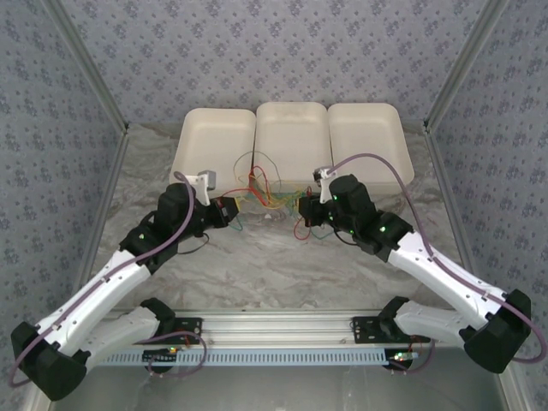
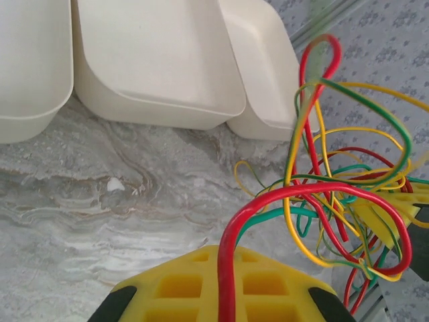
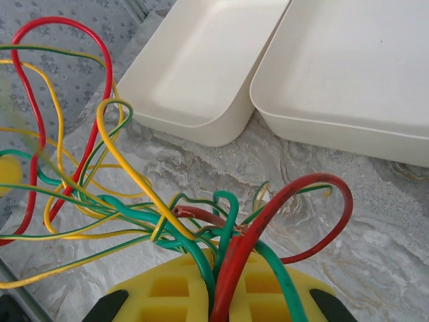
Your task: Untangle the cables
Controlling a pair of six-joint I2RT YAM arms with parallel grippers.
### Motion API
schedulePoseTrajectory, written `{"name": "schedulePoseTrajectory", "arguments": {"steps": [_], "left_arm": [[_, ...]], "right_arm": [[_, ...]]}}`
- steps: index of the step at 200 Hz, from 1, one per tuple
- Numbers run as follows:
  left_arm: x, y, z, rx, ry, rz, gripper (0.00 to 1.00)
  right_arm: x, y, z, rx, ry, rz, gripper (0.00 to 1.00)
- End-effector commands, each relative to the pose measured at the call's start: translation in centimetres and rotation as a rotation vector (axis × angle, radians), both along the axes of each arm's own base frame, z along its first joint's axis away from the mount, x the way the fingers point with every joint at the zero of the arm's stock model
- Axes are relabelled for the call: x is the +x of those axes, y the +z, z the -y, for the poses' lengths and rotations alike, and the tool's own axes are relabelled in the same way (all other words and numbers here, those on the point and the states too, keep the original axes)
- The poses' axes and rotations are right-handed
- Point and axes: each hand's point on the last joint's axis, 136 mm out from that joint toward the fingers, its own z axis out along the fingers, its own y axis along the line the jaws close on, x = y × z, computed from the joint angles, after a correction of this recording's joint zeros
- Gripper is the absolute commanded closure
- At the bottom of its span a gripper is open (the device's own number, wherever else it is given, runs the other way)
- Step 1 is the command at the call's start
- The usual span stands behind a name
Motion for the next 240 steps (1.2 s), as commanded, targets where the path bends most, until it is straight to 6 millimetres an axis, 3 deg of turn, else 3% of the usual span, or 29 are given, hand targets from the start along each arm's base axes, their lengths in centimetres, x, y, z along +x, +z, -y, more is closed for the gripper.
{"name": "schedulePoseTrajectory", "arguments": {"steps": [1, 18, 33, 53, 73, 111, 127, 159, 201, 220, 240], "left_arm": [[0.7, -2.0, -3.1, 0.1, 0.107, -0.047, 1.0], [0.9, -2.5, -4.5, 0.159, 0.162, -0.071, 1.0], [1.0, -3.0, -7.0, 0.218, 0.251, -0.098, 1.0], [0.9, -3.3, -9.6, 0.207, 0.326, -0.117, 1.0], [0.9, -3.5, -10.7, 0.166, 0.342, -0.135, 1.0], [1.4, -3.8, -8.7, 0.062, 0.249, -0.141, 1.0], [1.4, -4.2, -9.2, 0.091, 0.272, -0.151, 1.0], [1.1, -2.5, -8.3, 0.064, 0.209, -0.12, 1.0], [0.9, -0.2, -6.4, -0.036, 0.125, -0.089, 1.0], [0.8, 0.7, -5.7, -0.08, 0.094, -0.08, 1.0], [0.8, 1.7, -5.1, -0.134, 0.076, -0.067, 1.0]], "right_arm": [[1.4, -2.7, 3.9, -0.126, -0.153, -0.047, 1.0], [1.9, -3.8, 5.6, -0.151, -0.225, -0.082, 1.0], [2.2, -4.6, 7.6, -0.154, -0.295, -0.115, 1.0], [2.0, -5.4, 9.9, -0.141, -0.356, -0.137, 1.0], [1.6, -5.7, 11.2, -0.125, -0.374, -0.148, 1.0], [1.7, -6.1, 9.9, -0.121, -0.324, -0.161, 1.0], [1.9, -6.9, 10.6, -0.153, -0.367, -0.183, 1.0], [1.9, -8.1, 10.4, -0.128, -0.347, -0.22, 1.0], [2.1, -12.1, 9.0, -0.147, -0.312, -0.348, 1.0], [2.0, -12.9, 8.2, -0.129, -0.298, -0.385, 0.81], [1.5, -12.0, 7.2, -0.09, -0.276, -0.387, 0.57]]}}
